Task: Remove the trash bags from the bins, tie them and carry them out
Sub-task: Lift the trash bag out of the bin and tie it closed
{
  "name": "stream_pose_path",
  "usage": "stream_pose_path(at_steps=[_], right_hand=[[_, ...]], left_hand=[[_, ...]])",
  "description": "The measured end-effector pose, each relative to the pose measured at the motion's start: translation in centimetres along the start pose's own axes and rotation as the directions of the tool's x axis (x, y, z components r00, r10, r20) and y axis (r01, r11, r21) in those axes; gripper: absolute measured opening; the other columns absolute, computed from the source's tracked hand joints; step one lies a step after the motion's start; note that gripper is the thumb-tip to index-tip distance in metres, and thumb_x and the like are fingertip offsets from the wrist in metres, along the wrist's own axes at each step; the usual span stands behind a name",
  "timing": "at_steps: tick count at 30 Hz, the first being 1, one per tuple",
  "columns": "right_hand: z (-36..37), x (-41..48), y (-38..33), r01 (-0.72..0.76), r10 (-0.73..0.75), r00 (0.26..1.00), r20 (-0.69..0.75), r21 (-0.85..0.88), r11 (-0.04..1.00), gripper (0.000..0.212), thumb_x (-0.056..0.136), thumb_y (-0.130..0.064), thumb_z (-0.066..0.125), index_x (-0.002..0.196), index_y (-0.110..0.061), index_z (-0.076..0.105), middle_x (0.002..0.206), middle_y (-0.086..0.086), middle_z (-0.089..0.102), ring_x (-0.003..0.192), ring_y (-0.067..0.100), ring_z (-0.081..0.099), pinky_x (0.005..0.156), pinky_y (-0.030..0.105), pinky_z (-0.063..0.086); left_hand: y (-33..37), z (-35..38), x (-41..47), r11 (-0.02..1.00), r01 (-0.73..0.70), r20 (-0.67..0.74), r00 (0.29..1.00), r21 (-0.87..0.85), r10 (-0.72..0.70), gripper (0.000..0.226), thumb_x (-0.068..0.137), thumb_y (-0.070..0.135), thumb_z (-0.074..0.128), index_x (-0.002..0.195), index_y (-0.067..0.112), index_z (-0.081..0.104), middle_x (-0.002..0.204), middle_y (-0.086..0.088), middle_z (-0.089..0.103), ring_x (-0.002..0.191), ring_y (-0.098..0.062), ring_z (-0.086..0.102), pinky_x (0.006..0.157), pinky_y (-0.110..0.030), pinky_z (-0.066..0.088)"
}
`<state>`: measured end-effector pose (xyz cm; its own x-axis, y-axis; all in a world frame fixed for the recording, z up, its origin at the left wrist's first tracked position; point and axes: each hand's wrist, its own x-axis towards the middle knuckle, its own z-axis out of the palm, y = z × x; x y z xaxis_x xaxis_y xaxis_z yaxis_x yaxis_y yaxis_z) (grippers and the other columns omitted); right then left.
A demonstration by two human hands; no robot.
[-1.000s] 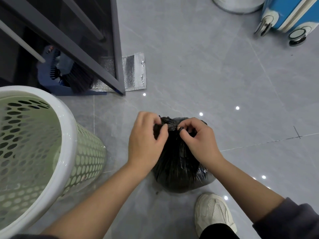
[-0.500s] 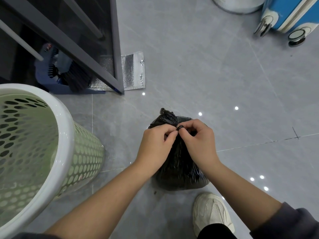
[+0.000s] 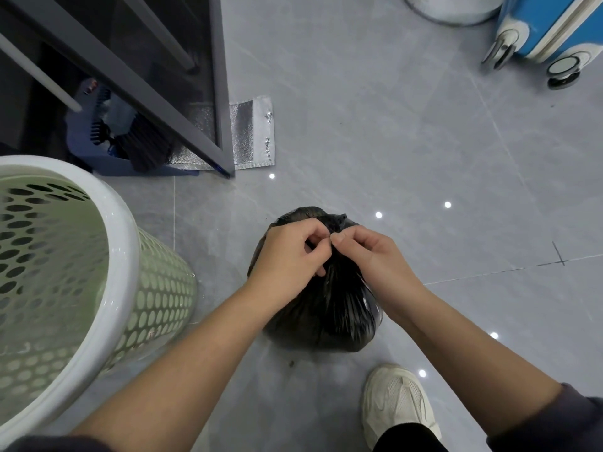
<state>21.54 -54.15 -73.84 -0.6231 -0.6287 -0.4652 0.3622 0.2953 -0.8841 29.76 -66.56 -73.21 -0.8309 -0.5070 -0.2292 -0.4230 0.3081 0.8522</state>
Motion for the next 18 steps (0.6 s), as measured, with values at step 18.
stream_pose_path(at_steps=[18], right_hand=[[1.3, 0.4, 0.6, 0.082, -0.104, 0.944, -0.314, -0.080, 0.993, 0.021, 0.086, -0.018, 0.067, 0.066, -0.013, 0.070, 0.094, 0.002, 0.064, 0.083, 0.010, 0.062, 0.077, 0.024, 0.048]], left_hand=[[0.8, 1.2, -0.1, 0.958, 0.198, -0.076, 0.973, -0.207, -0.217, 0.008, 0.086, 0.013, 0.061, 0.083, 0.010, 0.068, 0.069, -0.003, 0.069, 0.062, -0.014, 0.069, 0.067, -0.034, 0.060]])
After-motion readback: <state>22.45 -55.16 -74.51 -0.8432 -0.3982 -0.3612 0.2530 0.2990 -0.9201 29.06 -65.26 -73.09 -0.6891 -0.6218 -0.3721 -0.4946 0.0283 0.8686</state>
